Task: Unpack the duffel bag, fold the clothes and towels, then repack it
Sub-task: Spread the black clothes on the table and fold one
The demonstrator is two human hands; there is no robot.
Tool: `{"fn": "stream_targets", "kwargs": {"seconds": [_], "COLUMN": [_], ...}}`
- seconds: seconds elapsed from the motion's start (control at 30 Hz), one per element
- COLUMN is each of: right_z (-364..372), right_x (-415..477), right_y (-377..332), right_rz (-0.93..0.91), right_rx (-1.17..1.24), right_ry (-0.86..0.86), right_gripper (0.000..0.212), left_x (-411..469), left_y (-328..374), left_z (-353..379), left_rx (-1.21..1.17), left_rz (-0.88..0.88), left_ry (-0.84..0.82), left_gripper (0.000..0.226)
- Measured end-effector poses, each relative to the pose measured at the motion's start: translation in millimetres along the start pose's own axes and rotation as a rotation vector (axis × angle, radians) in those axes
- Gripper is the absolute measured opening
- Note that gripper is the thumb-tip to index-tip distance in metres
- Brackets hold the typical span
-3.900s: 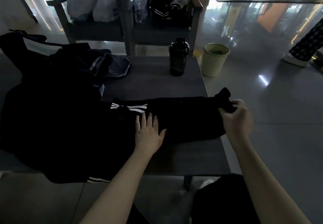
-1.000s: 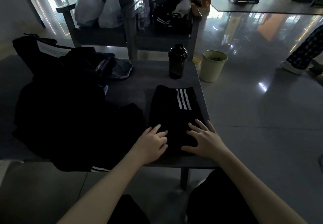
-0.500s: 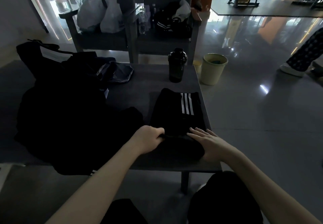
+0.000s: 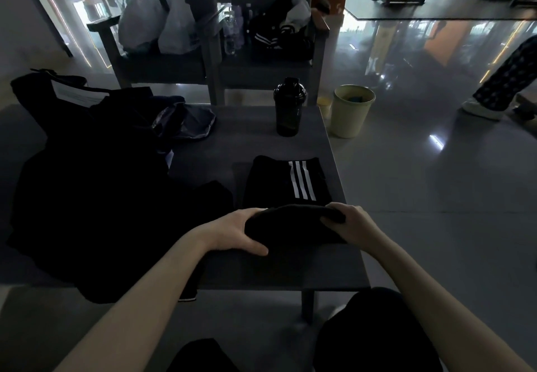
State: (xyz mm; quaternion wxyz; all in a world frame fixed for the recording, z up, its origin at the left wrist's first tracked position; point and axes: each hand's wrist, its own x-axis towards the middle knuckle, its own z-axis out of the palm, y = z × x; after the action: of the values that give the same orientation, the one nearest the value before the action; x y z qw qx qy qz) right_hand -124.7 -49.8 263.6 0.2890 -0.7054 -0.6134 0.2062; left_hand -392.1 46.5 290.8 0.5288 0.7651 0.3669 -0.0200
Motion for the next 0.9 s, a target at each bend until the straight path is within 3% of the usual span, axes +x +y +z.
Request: {"fn": "stream_targets", "kwargs": {"seconds": [0.07, 0.1, 0.17, 0.23, 0.37, 0.53, 0.67, 0.83, 0.9], "right_z": [-1.9, -2.8, -2.5, 1.2, 6.4, 15.2, 21.8, 30.8, 31.1], "right_x": [-1.5, -4.7, -14.7, -24.9, -30.3, -23.1, -5.1, 28.8, 40.2], "right_y": [0.3, 1.2, 7.1, 15.5, 24.2, 27.7, 12.4, 1.7, -2.8], "right_rz": [0.023, 0.035, 0.057, 0.042, -0.012, 0.015, 0.140, 0.133, 0.118], "right_rx": [0.083, 0.138, 0.226, 0.164, 0.060, 0.361, 0.515, 0.374, 0.290], "right_ry": [-0.032, -0.076, -0.185, -0.250, -0.276, -0.138, 0.064, 0.287, 0.337], "right_gripper": [0.008, 0.015, 0.039, 0.064, 0.086, 0.074, 0.033, 0.016, 0.016], "left_x": [0.8, 1.0, 4.2, 8.0, 15.9, 24.7, 28.4, 8.4, 6.3], "left_y": [-0.1, -0.3, -1.4, 0.0, 9.1, 13.1, 12.5, -2.4, -15.8], "left_z": [-2.7, -4.0, -7.2, -9.6, -15.4, -17.5, -19.6, -12.9, -11.6], "left_rx": [0.078, 0.116, 0.169, 0.158, 0.005, -0.154, -0.342, -0.607, -0.713], "left_rz": [-0.002, -0.002, 0.004, 0.001, 0.014, -0.009, -0.093, -0.020, 0.051], "left_ry": [-0.022, -0.008, 0.100, 0.222, 0.278, 0.427, 0.575, 0.245, 0.179], "left_gripper": [0.086, 0.077, 0.037, 0.007, 0.008, 0.021, 0.041, 0.054, 0.070]}}
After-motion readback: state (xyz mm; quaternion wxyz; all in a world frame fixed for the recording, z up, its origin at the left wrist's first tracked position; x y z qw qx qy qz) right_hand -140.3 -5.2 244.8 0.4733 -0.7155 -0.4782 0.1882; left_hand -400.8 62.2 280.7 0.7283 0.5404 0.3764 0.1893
